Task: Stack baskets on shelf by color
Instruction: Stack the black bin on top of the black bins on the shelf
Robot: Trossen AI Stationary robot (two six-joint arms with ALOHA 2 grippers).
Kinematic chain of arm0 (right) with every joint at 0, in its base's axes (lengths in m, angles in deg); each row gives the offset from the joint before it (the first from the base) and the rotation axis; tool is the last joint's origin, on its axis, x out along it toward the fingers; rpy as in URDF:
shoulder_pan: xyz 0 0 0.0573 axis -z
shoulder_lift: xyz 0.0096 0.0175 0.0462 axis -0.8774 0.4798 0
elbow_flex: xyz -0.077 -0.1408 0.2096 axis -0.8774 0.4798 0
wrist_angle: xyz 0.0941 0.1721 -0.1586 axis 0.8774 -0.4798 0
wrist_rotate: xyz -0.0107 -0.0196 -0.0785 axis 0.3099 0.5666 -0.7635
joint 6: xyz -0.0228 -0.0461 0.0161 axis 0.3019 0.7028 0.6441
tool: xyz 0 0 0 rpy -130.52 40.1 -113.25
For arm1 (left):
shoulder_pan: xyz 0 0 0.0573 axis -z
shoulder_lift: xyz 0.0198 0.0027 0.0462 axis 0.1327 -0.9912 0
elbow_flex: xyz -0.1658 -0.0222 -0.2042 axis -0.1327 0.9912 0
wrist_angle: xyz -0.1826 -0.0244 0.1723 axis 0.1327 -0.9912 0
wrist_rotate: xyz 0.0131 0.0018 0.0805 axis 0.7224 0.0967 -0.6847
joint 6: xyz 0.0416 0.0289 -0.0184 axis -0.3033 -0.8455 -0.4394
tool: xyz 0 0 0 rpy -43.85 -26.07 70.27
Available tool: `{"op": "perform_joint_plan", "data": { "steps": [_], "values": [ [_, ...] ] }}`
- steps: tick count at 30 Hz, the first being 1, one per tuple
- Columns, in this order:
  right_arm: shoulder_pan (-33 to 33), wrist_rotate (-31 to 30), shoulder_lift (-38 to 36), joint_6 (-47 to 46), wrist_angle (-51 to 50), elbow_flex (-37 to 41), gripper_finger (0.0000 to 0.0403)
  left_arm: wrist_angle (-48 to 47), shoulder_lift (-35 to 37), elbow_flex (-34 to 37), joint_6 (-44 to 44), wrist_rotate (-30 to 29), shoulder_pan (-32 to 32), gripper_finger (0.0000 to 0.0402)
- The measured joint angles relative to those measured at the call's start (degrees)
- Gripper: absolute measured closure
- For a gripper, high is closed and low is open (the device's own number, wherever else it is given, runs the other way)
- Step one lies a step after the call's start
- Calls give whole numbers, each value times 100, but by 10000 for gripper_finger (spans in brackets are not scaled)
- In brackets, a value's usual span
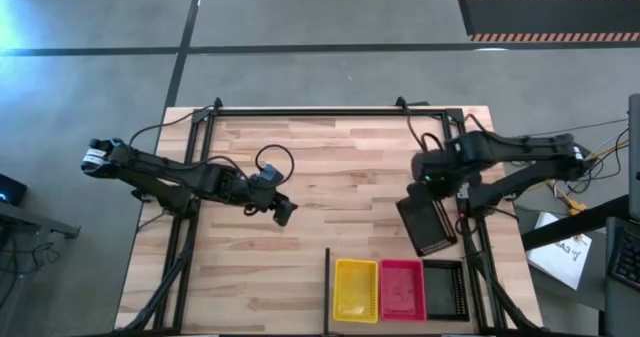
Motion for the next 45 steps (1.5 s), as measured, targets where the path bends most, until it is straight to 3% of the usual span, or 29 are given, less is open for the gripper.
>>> {"op": "perform_joint_plan", "data": {
  "steps": [4,14,18,40,45],
  "values": [
    [-846,240,-116,-1234,3,-179,394,-3,24,0,-337,25,0,201],
    [-3771,344,90,-4973,116,-224,394,19,90,0,-1055,285,-24,201],
    [-4529,257,194,-6151,299,-60,394,76,92,11,-1288,371,-24,201],
    [-4615,519,1002,-6207,864,101,394,100,117,9,-1723,782,-63,201],
    [-4622,572,1112,-6060,871,103,377,100,127,0,-1730,784,-63,201]
  ]
}}
